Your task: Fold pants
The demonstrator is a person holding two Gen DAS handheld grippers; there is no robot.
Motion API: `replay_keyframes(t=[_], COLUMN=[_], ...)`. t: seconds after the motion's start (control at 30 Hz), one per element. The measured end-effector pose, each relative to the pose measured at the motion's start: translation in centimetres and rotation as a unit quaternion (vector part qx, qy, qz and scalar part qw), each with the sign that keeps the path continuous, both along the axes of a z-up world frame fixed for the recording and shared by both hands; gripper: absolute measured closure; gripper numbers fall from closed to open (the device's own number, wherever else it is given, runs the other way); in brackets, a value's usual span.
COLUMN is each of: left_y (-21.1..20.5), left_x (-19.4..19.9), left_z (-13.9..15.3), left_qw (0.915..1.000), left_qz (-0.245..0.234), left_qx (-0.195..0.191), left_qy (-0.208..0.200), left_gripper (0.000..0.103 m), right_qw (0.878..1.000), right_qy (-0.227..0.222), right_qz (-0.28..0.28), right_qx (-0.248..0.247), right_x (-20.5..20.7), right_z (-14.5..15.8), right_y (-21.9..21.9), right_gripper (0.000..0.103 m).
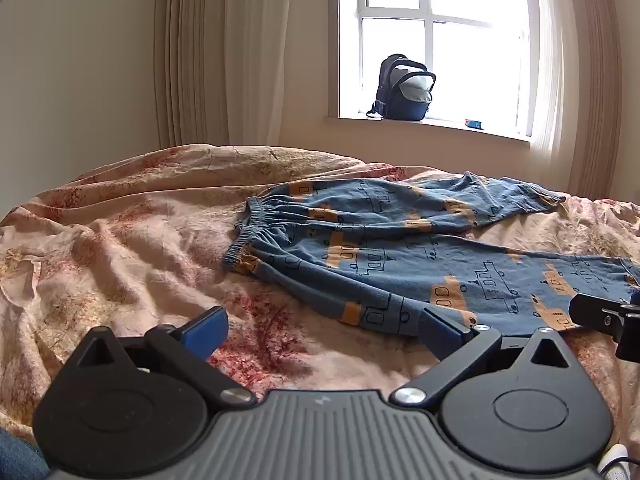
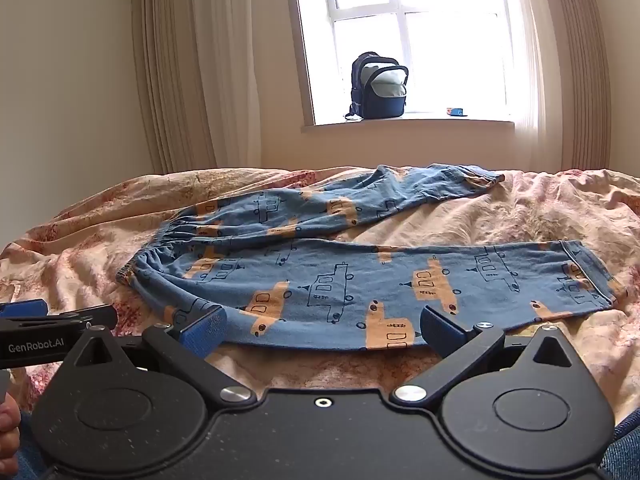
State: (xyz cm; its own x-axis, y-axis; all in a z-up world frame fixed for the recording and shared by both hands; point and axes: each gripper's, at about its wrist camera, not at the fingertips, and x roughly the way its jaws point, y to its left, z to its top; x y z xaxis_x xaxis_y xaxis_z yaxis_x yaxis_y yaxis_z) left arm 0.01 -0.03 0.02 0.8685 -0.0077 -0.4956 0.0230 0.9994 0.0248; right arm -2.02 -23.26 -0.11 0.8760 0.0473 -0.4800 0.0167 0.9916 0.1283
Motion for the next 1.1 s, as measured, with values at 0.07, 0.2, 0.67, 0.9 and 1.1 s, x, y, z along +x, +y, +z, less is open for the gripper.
replay_keyframes(t=[0.07, 0.2, 0.67, 0.9, 1.1], left_y=[0.08, 0.67, 0.64, 0.56, 0.5], left_x=[-0.04, 0.03, 0.21, 0.14, 0.15], left_z=[0.02, -0.19, -0.31, -0.3, -0.32], left_qw=[1.0, 1.0, 1.0, 1.0, 1.0], left_qz=[0.001, -0.001, 0.001, 0.0, 0.001], left_qx=[-0.006, -0.007, -0.001, 0.002, 0.002], left_qy=[-0.003, -0.001, 0.003, 0.004, 0.004], left_gripper=[0.0, 0.0, 0.0, 0.0, 0.0], right_qw=[1.0, 1.0, 1.0, 1.0, 1.0], right_qy=[-0.001, 0.0, 0.002, 0.004, 0.004], right_qz=[0.0, 0.001, -0.002, -0.006, -0.006], right_qx=[0.0, -0.001, -0.003, -0.004, -0.005], right_x=[0.0, 0.03, 0.12, 0.1, 0.11], right_z=[-0.01, -0.02, -0.16, -0.21, -0.22], right_y=[-0.01, -0.01, -0.07, -0.08, -0.11], right_gripper=[0.0, 0.0, 0.0, 0.0, 0.0])
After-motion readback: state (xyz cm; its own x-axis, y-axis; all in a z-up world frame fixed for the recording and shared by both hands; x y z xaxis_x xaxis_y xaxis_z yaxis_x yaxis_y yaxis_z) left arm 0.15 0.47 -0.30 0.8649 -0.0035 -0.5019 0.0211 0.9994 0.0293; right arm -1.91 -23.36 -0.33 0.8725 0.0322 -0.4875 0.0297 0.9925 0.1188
